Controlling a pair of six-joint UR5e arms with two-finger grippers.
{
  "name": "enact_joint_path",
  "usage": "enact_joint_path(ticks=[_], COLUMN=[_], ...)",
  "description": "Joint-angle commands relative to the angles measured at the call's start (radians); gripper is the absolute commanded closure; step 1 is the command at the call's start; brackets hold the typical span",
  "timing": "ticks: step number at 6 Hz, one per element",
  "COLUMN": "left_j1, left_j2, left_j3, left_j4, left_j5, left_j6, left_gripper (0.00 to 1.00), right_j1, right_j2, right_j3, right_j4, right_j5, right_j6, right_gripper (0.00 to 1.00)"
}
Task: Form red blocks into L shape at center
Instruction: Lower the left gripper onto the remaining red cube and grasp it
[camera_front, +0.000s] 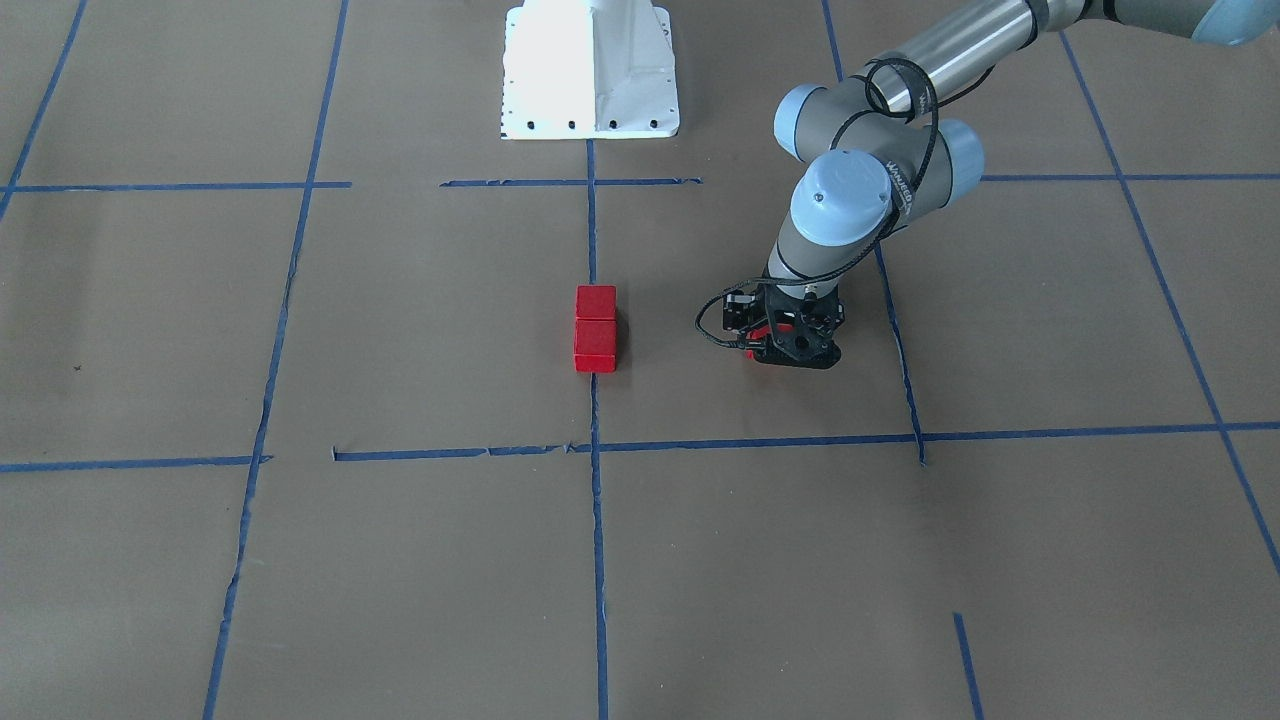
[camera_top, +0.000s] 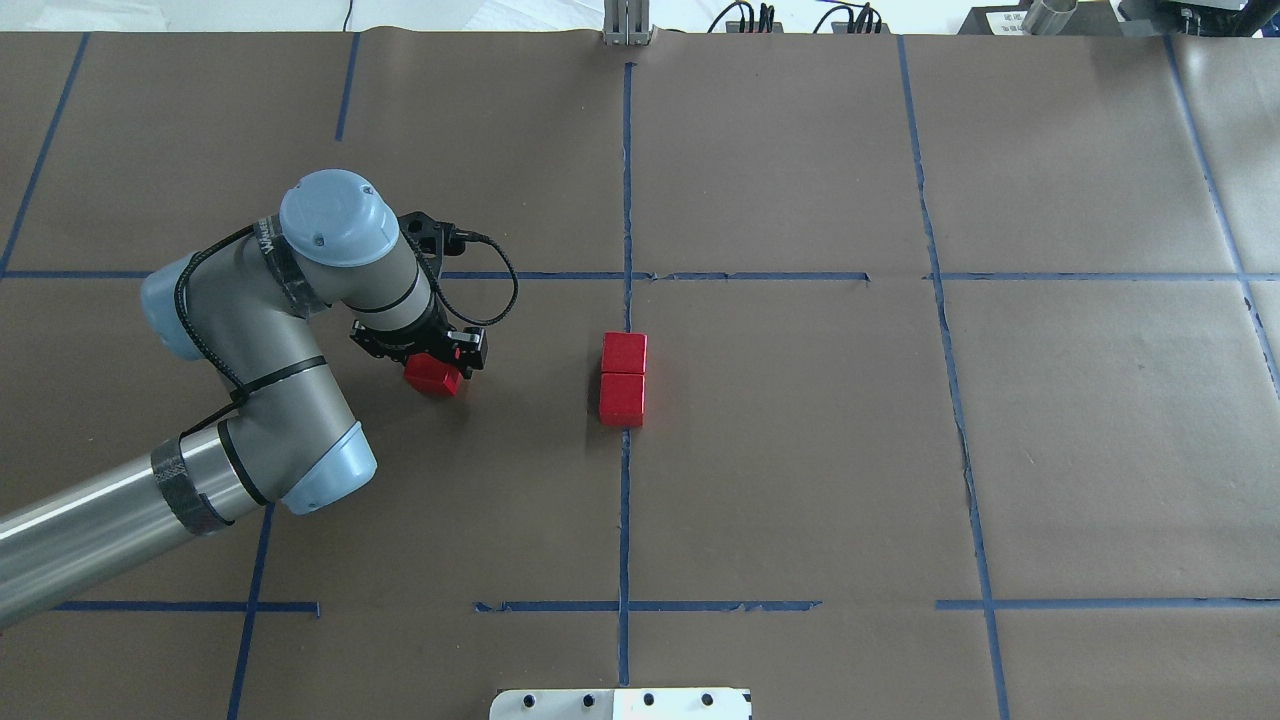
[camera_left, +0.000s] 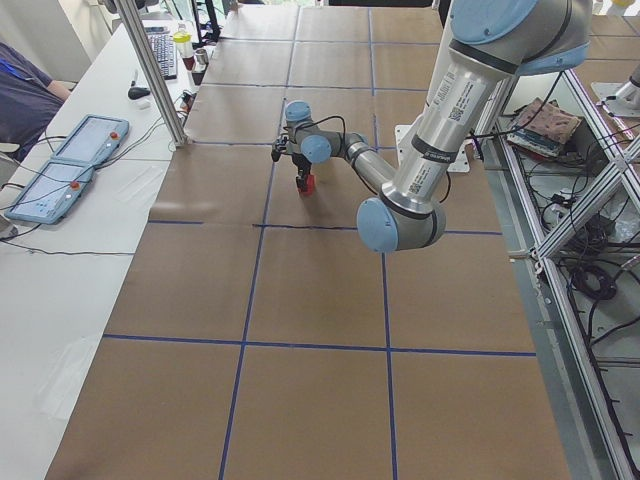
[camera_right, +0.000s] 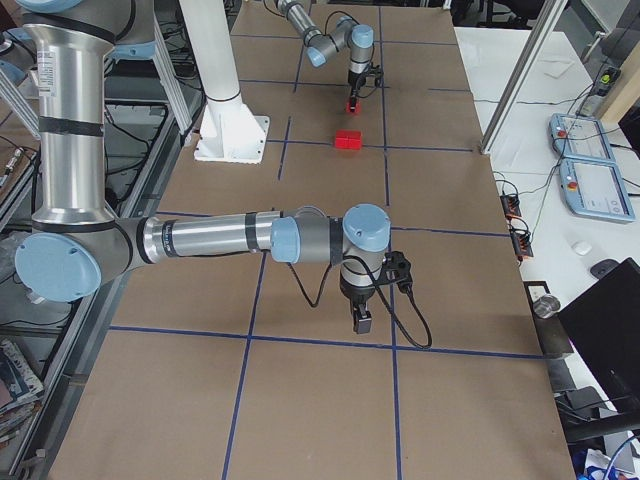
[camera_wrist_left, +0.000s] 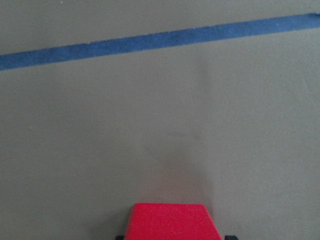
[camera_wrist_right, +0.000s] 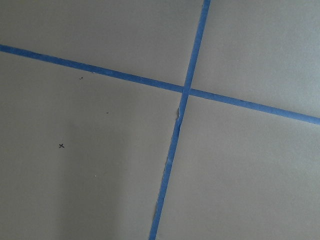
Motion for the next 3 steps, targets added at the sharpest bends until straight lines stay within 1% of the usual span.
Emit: enact_joint_path(ticks=[1, 2, 3], left_j1=[-0.001, -0.002, -0.019], left_j2=[-0.011, -0.011, -0.019], left_j3=[0.016, 0.016, 0.016], left_j4=[-0.001, -0.001, 0.0], left_j5=[0.0, 0.0, 0.0], left_j6=[-0.004, -0.006, -0.009], left_gripper=[0.28, 0.39, 0.69], right_j1=[0.0, 0.0, 0.0], right_j2=[0.0, 0.0, 0.0], right_j3=[-0.001, 0.001, -0.001], right_j4=[0.0, 0.0, 0.0], right_j5=[0.0, 0.0, 0.0], right_j6=[0.0, 0.0, 0.0], right_gripper=[0.0, 0.0, 0.0])
